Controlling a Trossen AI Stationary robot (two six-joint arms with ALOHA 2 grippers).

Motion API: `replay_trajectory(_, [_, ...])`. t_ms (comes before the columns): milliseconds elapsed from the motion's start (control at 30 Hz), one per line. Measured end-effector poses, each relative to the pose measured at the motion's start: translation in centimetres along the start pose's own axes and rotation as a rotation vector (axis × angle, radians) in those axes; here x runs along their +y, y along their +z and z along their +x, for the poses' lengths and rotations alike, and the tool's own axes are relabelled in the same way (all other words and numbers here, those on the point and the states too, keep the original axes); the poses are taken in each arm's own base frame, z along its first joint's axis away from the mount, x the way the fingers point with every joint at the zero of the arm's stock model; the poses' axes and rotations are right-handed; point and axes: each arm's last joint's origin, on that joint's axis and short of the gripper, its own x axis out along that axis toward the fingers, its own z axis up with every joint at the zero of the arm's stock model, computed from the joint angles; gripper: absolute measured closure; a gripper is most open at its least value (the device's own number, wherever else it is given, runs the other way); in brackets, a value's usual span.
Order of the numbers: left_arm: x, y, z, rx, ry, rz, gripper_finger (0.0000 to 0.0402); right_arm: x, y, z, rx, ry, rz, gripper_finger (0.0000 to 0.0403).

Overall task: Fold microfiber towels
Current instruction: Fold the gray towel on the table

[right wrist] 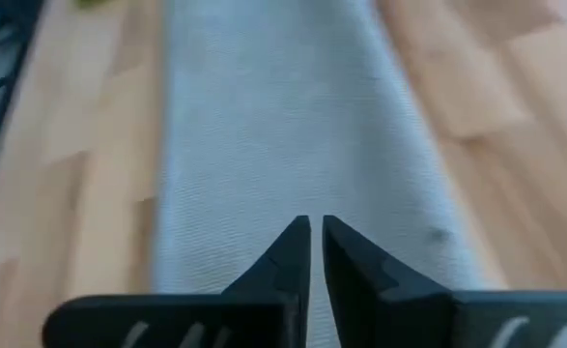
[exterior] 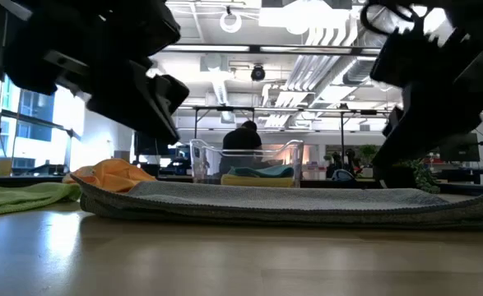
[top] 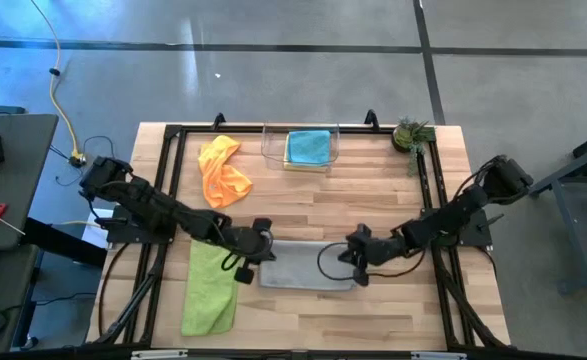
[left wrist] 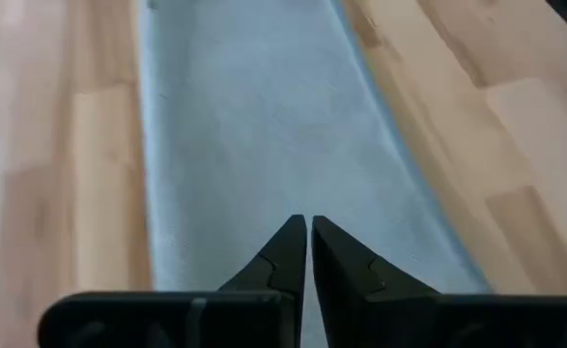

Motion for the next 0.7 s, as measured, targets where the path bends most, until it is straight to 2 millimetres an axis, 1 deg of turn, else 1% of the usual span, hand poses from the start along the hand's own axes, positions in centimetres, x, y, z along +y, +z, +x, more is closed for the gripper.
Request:
replay_trajectory(100, [1.6, 0.0, 0.0, -0.004, 0.043, 0.002, 0.0399, -1.6, -0.5, 0.2, -0.011, -0.043, 0.021, 0.0388])
replay_trajectory(200, [3.1, -0.1, 0.0, 0.000, 0.081, -0.023, 0.0399, -2.6, -0.7, 0.3, 0.001, -0.069, 0.011, 0.0400])
replay_trajectory(267, [3.6, -0.2, 0.1, 0.005, 0.096, -0.027, 0.0400, -3.1, -0.7, 0.4, 0.021, -0.078, 0.010, 0.0397])
replay_trajectory(500, [4.2, -1.1, 1.1, 0.056, 0.104, -0.007, 0.0401, -5.2, -0.9, 0.5, 0.129, -0.167, -0.005, 0.0402])
replay_trajectory(700, [4.0, -1.5, 1.7, 0.074, 0.100, -0.019, 0.0401, -7.2, -0.1, 0.6, 0.160, -0.200, -0.013, 0.0402])
